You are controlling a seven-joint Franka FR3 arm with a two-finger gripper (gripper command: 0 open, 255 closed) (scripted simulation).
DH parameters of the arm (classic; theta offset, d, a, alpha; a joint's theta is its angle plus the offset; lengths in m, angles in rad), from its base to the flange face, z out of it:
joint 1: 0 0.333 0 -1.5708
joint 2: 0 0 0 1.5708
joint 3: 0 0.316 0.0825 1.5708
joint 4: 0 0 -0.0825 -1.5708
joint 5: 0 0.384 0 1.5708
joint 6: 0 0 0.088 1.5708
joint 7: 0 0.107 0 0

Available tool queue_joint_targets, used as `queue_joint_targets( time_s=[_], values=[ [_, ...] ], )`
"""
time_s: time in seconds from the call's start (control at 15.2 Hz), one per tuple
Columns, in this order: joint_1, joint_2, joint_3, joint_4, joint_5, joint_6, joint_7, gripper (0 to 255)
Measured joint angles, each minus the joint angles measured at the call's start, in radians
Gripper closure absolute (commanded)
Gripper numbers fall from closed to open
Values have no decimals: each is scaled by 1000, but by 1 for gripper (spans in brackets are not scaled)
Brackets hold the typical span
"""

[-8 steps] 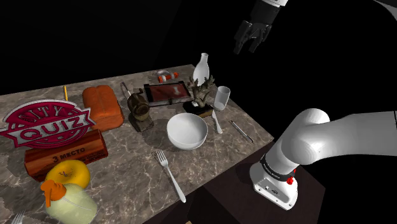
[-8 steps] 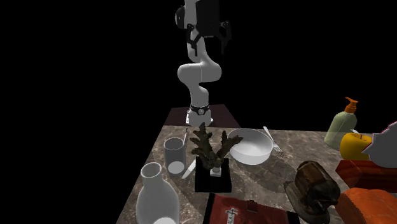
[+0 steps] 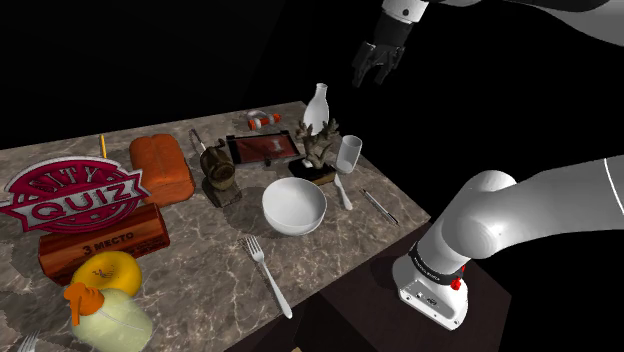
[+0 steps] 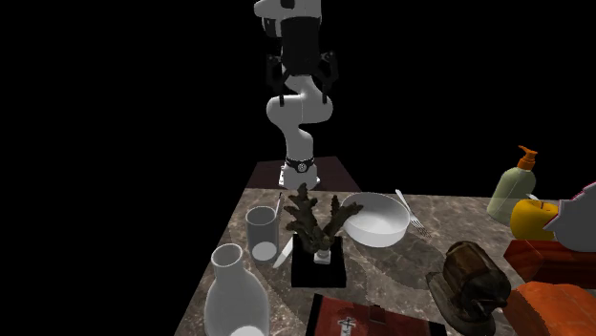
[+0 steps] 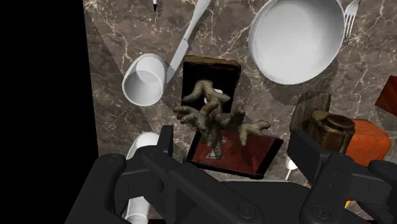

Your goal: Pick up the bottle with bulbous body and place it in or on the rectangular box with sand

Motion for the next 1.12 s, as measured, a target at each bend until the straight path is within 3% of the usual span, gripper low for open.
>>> queue_joint_targets(
  time_s=[0.59, 1.12],
  values=[
    [-2, 296, -87, 112, -4, 191, -108, 0],
    [-10, 591, -146, 292, 54, 306, -214, 0]
  ],
)
